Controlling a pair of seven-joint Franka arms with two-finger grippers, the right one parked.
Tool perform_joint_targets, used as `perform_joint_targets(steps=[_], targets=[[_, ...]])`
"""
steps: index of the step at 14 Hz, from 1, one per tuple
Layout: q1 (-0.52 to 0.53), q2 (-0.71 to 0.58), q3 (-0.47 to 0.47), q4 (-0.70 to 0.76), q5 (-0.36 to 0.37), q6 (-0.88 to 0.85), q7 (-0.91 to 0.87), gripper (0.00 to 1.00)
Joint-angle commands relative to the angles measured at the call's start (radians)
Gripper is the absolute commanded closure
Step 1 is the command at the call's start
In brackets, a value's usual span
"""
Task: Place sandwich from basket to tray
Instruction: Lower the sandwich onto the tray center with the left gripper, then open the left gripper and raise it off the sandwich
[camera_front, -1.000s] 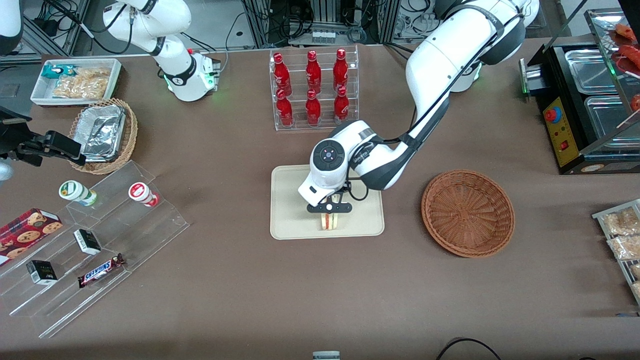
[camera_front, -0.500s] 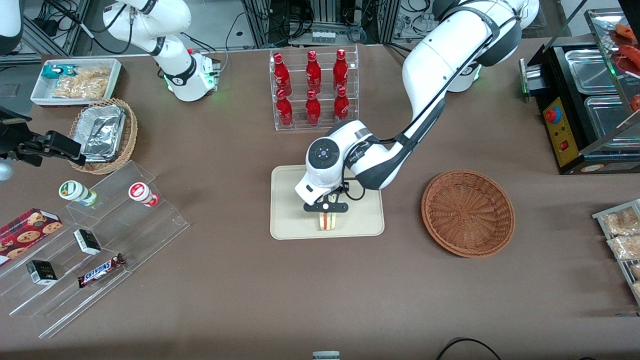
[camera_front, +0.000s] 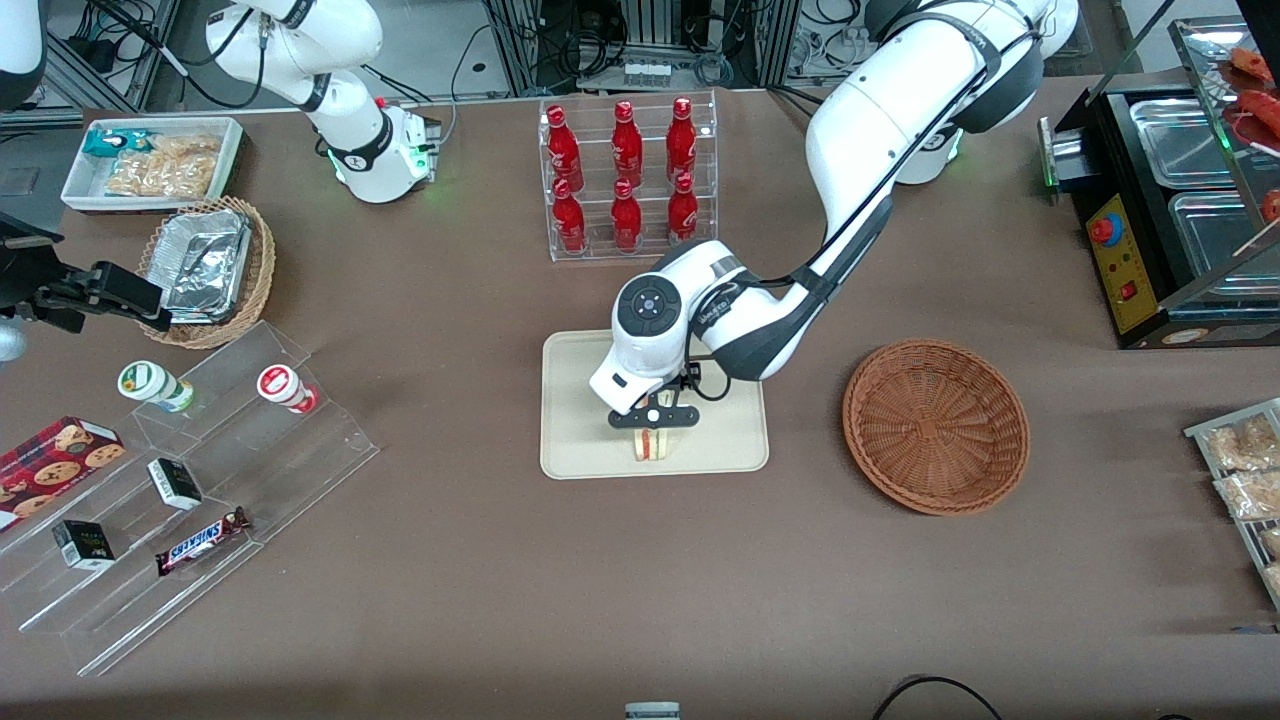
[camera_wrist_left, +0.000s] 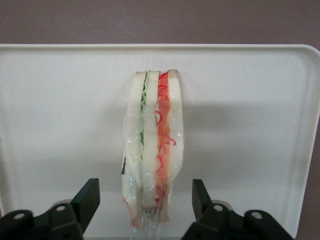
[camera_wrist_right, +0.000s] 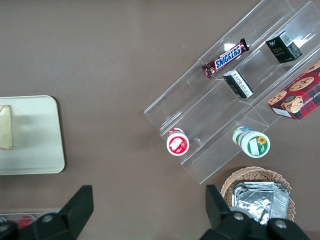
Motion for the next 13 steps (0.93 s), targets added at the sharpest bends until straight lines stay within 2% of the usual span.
perform_joint_targets(steps=[1,3,5,7,10,13], targets=[[-0.010,-0.002,0.012,0.026,0.024,0.002,-0.022,0.00],[-0.004,-0.038,0.018,0.027,0.026,-0.006,-0.021,0.00],[-0.002,-0.105,0.063,0.017,0.023,-0.025,-0.028,0.00],[-0.001,-0.192,0.097,0.015,0.016,-0.132,-0.016,0.00],[0.085,-0.313,0.097,-0.014,0.006,-0.252,0.007,0.00],[0.183,-0.455,0.098,-0.092,-0.025,-0.384,0.193,0.00]])
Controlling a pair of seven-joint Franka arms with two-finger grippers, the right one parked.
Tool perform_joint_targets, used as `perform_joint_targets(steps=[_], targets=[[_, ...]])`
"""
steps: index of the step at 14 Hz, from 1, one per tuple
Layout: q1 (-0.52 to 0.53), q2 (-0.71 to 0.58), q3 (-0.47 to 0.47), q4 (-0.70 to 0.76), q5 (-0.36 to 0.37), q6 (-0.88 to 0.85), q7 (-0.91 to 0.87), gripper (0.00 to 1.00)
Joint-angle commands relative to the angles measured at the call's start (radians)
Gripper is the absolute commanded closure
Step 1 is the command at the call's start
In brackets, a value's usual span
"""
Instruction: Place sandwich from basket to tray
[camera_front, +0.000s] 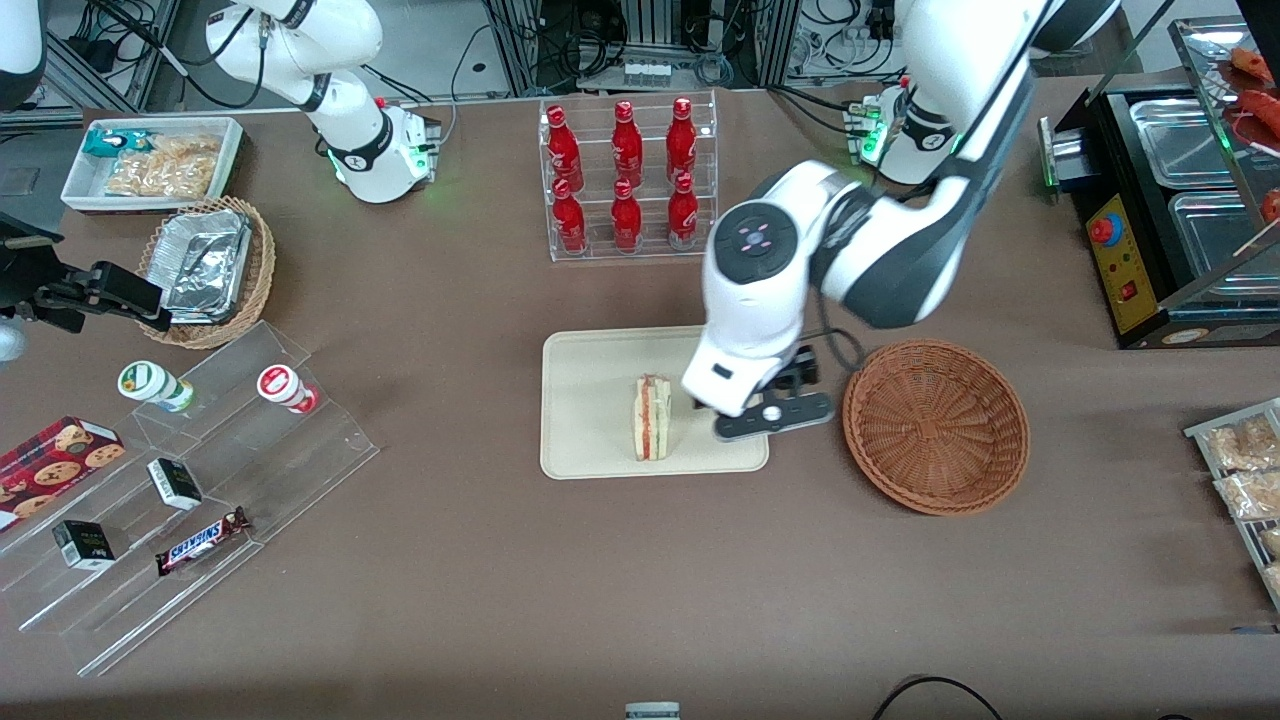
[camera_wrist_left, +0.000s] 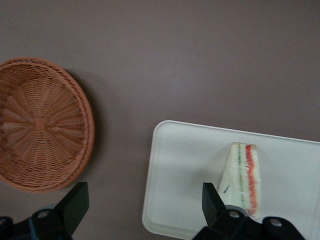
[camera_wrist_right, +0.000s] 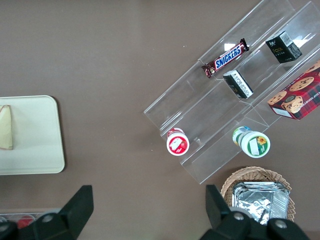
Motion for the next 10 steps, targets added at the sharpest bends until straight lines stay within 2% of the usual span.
perform_joint_targets(steps=[1,4,6,10], targets=[[0.106,-0.151,-0.001,-0.138,-0.030,-0.060,0.170,0.00],[0.249,-0.264,0.001,-0.196,-0.121,-0.115,0.392,0.00],[0.315,-0.315,0.004,-0.195,-0.129,-0.206,0.521,0.00],[0.416,-0.415,0.005,-0.192,-0.172,-0.330,0.607,0.00]])
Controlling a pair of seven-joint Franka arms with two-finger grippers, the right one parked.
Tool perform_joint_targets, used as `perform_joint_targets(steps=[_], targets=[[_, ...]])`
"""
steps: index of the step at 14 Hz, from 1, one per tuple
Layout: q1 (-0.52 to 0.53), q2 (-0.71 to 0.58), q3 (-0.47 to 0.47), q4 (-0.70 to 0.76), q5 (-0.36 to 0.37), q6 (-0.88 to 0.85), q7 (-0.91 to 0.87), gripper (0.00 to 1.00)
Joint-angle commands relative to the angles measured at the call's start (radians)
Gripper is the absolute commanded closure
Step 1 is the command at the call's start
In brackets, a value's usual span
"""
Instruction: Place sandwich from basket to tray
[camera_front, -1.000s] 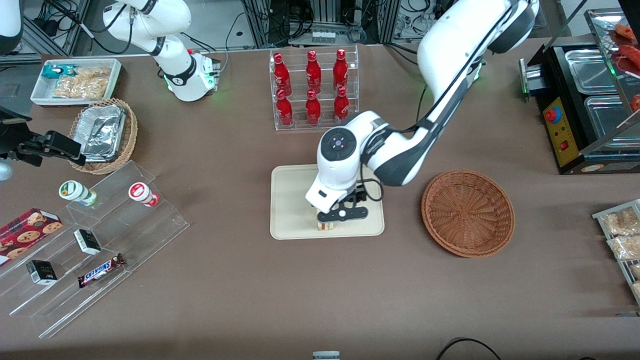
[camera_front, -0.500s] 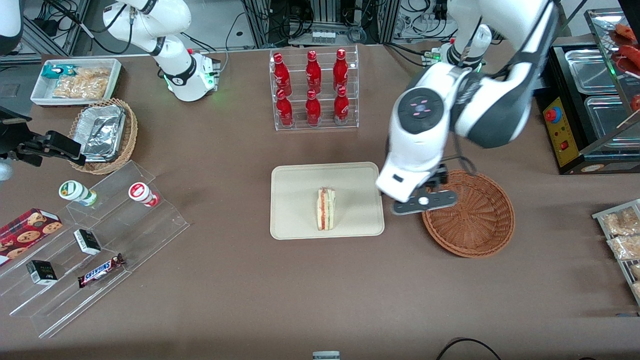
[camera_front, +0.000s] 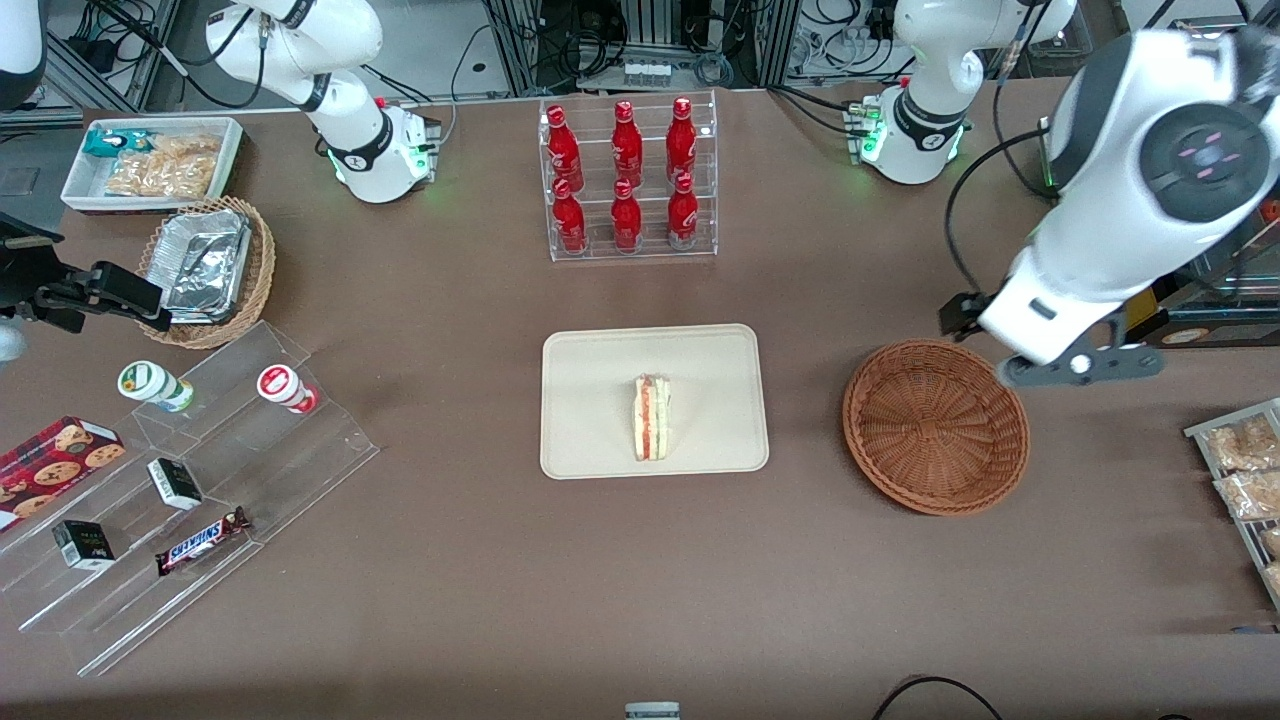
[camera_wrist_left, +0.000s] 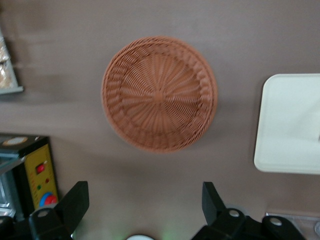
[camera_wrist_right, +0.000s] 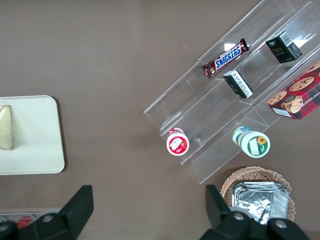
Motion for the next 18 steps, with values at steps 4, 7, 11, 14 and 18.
perform_joint_targets(steps=[4,7,11,14,18], targets=[[0.079,-0.191,-0.006,-0.089,-0.076,-0.133,0.081,0.00],[0.080,-0.271,-0.006,-0.171,-0.077,-0.113,0.087,0.00],[0.109,-0.198,-0.005,-0.059,-0.076,-0.119,0.190,0.00],[0.120,-0.187,-0.005,-0.043,-0.076,-0.127,0.212,0.00],[0.122,-0.185,-0.005,-0.049,-0.077,-0.127,0.213,0.00]])
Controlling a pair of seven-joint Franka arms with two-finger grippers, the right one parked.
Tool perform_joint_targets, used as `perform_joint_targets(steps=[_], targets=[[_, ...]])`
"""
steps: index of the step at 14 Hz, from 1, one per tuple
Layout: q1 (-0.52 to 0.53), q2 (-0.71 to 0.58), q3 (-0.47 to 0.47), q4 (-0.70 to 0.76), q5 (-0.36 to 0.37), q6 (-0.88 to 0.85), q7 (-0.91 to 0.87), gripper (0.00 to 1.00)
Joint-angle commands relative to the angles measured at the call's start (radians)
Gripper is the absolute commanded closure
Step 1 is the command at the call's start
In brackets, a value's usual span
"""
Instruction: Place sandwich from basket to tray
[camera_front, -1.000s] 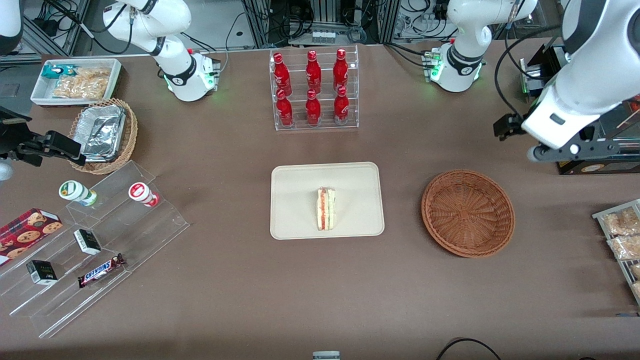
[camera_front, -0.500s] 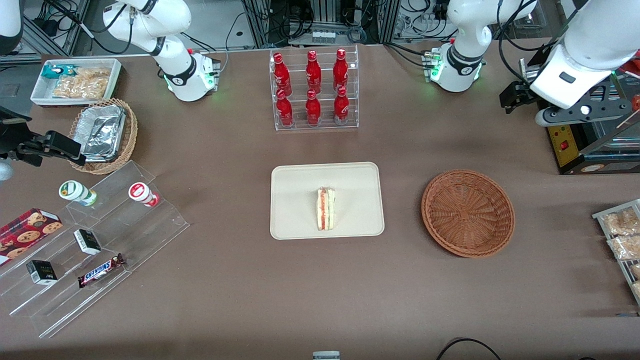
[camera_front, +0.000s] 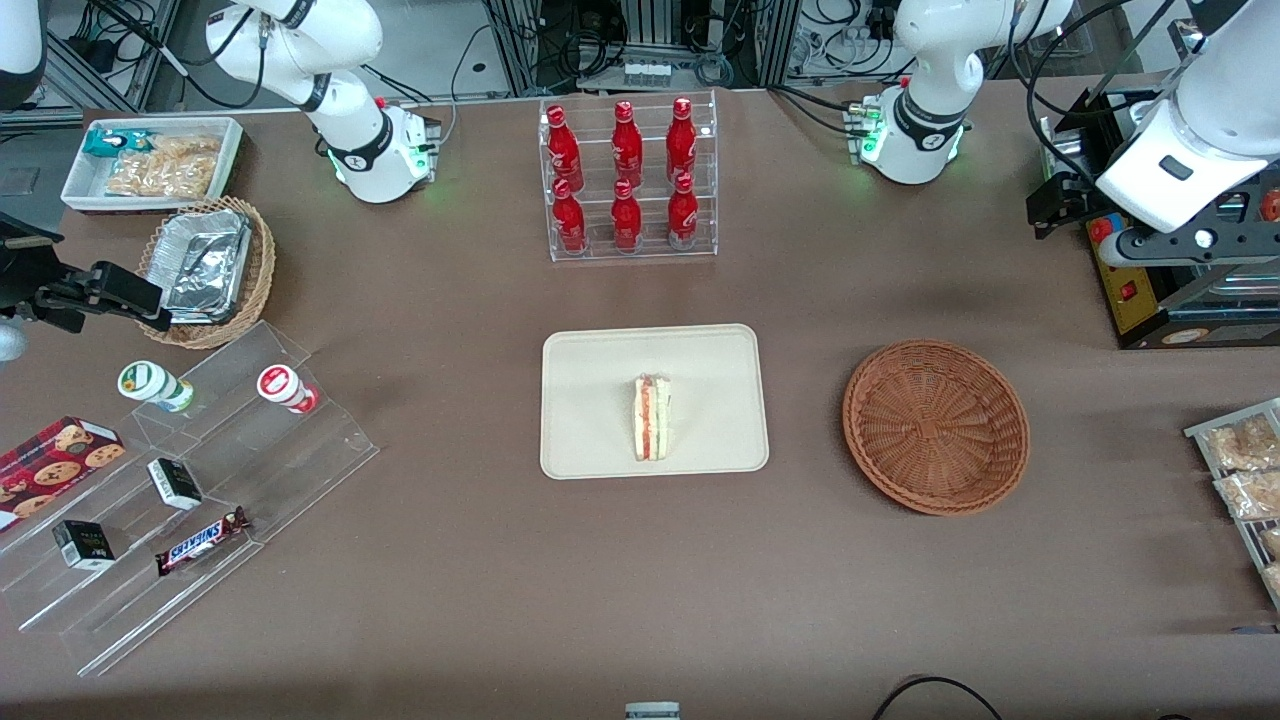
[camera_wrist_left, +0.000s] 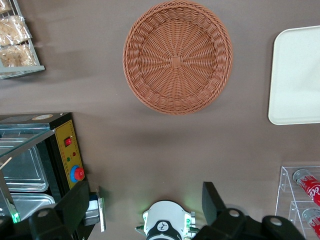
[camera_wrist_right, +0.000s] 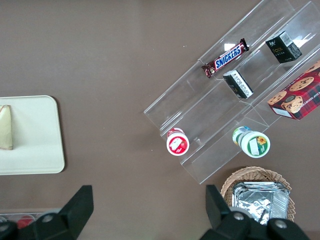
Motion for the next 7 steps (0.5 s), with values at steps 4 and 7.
perform_joint_targets(steps=[4,7], targets=[[0.010,0.018,-0.012,0.029,-0.011,-0.001,0.017,0.00],[0.007,0.020,-0.015,0.027,-0.006,-0.003,0.002,0.00]])
